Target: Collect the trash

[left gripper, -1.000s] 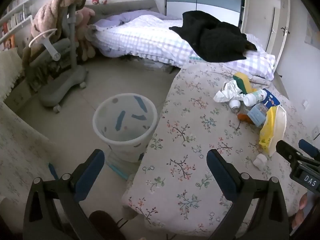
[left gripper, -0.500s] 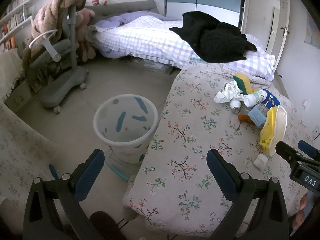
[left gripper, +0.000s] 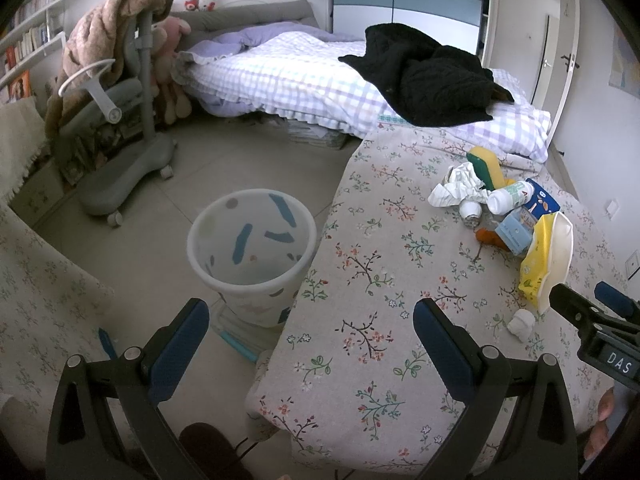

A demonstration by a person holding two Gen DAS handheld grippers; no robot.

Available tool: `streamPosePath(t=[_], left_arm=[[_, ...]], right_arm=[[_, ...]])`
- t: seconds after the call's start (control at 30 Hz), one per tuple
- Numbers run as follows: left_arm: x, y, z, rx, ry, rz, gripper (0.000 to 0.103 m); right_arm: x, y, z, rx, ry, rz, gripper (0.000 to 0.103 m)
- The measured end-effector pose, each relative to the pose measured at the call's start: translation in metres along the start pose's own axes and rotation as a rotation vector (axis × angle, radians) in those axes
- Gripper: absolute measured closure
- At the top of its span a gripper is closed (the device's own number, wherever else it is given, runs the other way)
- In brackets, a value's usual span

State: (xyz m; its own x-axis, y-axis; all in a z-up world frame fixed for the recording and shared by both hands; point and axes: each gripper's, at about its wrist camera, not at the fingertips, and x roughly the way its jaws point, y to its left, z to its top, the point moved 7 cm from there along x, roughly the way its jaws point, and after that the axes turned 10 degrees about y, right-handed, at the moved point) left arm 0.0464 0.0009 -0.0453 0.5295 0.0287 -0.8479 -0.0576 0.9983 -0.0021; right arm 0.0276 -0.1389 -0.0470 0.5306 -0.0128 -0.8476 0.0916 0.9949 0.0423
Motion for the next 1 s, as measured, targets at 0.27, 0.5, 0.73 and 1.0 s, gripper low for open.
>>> streamPosePath(t=[0.27, 0.5, 0.73, 1.0], left_arm=[[0.0, 0.0, 0.001, 0.002, 0.0, 0.002, 0.0], [-0.001, 0.004, 0.001, -0.01, -0.002, -0.001, 0.0], [-0.002, 0.009, 0.002, -0.021, -0.008, -0.006, 0.0], [-0.003, 0.01, 0.003, -0.022, -0.011, -0.007, 0.0]], right_arm=[[0.0, 0.003, -0.001, 0.001, 0.005, 0.005, 0.001], [0.001, 0.003, 0.0, 0.011, 0.013, 0.013, 0.001], [0.002, 0.002, 0.001, 0.016, 0.02, 0.019, 0.001], [0.003, 0.003, 0.002, 0.016, 0.019, 0.017, 0.001]])
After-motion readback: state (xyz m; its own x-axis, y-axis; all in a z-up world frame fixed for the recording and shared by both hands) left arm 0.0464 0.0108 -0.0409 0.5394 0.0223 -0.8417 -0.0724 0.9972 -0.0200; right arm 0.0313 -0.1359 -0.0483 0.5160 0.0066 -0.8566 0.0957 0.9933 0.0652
